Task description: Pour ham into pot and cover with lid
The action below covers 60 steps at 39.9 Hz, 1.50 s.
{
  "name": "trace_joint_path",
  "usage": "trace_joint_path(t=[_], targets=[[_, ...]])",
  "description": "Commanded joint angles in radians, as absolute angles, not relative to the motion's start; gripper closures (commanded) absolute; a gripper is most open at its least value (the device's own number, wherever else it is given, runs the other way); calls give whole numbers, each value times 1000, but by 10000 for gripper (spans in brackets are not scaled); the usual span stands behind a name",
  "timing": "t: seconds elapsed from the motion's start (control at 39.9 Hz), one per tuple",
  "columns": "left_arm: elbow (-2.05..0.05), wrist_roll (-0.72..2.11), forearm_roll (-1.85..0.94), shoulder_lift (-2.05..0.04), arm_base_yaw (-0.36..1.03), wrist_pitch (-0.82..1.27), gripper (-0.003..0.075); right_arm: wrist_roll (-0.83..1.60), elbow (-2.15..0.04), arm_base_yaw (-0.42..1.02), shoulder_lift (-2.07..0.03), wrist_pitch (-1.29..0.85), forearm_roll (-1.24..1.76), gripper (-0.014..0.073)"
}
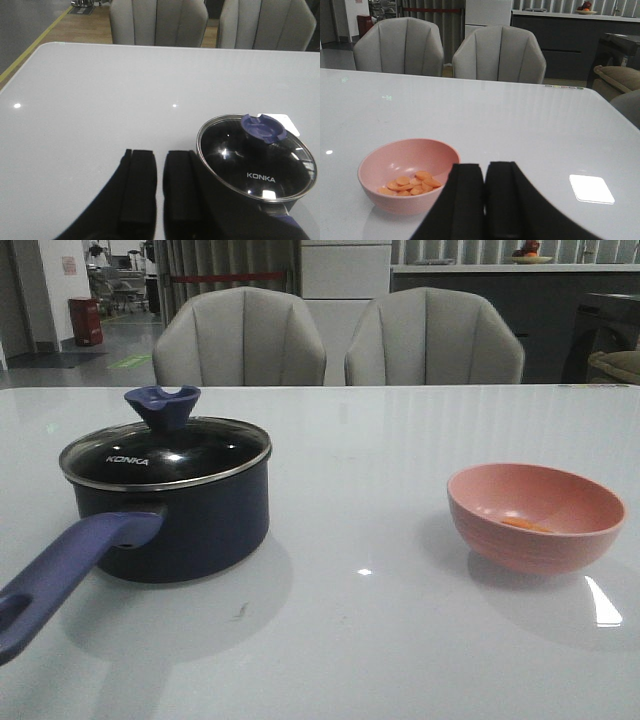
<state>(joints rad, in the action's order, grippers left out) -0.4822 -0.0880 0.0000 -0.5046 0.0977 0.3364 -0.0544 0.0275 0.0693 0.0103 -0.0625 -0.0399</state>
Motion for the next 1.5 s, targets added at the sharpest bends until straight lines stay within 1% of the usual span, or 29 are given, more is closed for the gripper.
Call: trace_joint_path(t=[0.0, 0.08, 0.13, 0.18, 0.23, 0.48, 0.55, 0.65, 0.83, 0.95, 1.1, 1.23, 1.35, 1.48], targets=[[-519, -99, 0, -518, 97, 269, 423, -47, 22, 72, 30, 18, -40, 447], [-519, -99, 0, -520, 97, 276, 297, -47, 22, 72, 30, 18, -40, 447], [-519, -99, 0, -520, 97, 285, 195, -47, 22, 72, 30, 18, -40, 447], [-519, -99, 0, -520, 97, 294, 125, -47, 22, 72, 30, 18, -40, 447], [-519, -99, 0, -520, 97, 294, 83, -47, 22, 72, 30, 18, -40, 447], [-505, -99, -81, -520, 97, 235, 85, -47, 22, 72, 30, 18, -40, 447], [-531, -99, -74, -527, 97, 267, 85, -47, 22, 72, 30, 18, -40, 447], [-608, -99, -73, -571, 97, 362, 85, -47, 22, 72, 30, 18, -40, 447], [-786, -58, -73, -747, 99, 566, 85, -47, 22, 72, 30, 18, -40, 447], [-908, -58, -73, -888, 99, 662, 84, -47, 22, 72, 30, 18, -40, 447], [-1048, -55, -73, -1047, 99, 732, 84, -47, 22, 72, 30, 18, -40, 447], [-1147, -55, -73, -1165, 104, 741, 84, -47, 22, 72, 30, 18, -40, 447], [-1226, -55, -73, -1271, 167, 759, 84, -47, 22, 72, 30, 18, -40, 447], [-1318, -55, -49, -1384, 261, 771, 84, -47, 22, 72, 30, 18, -40, 447]])
